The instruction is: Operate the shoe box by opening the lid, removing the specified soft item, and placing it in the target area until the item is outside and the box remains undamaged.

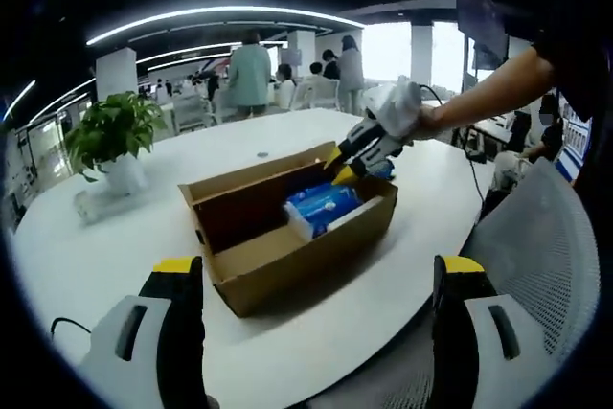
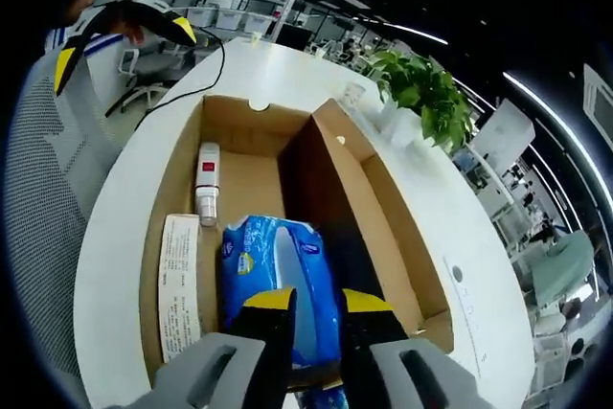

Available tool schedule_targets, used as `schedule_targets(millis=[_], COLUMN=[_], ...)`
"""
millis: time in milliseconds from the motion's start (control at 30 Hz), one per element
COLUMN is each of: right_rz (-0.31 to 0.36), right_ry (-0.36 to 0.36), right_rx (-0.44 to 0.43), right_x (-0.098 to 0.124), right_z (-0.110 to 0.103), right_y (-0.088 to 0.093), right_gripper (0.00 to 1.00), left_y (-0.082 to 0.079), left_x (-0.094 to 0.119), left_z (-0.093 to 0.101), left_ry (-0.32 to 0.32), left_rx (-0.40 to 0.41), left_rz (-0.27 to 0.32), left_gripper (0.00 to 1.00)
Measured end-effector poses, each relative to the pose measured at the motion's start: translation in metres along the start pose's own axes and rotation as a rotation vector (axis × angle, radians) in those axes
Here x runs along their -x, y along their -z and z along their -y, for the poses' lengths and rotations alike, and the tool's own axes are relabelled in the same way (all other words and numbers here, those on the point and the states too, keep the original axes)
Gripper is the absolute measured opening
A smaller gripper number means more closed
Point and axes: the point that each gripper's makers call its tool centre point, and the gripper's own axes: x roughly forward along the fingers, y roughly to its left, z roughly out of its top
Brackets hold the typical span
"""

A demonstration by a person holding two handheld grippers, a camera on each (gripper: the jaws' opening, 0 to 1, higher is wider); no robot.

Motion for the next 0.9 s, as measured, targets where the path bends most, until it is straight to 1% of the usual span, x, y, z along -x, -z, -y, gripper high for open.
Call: schedule_targets(millis=[133,300,367,467,700,900], right_rz=[-0.009,-0.019,-0.022,-0.029,-0.045,-0.049], right_ry=[0.0,-0.001,0.002,0.004,0.003,0.019], right_rx=[0.003,0.007,0.007,0.008,0.012,0.028], right_x=[-0.007,-0.014,-0.017,-0.02,-0.029,-0.03], right_z=[0.0,0.0,0.0,0.001,0.0,0.004], right_y=[0.002,0.002,0.003,0.004,0.006,0.005], right_gripper=[0.08,0.05,0.03,0.03,0.0,0.0], left_y=[0.007,0.016,0.015,0.01,0.01,0.007], left_x=[0.002,0.002,0.002,0.004,0.003,0.002], left_z=[0.007,0.015,0.016,0.012,0.014,0.011], left_ry=[-0.007,-0.011,-0.016,-0.036,-0.044,-0.05], left_rx=[0.019,0.018,0.022,0.04,0.055,0.085], left_rz=[0.004,-0.004,-0.001,0.023,0.028,0.065], left_gripper=[0.99,0.99,0.98,0.98,0.98,0.97])
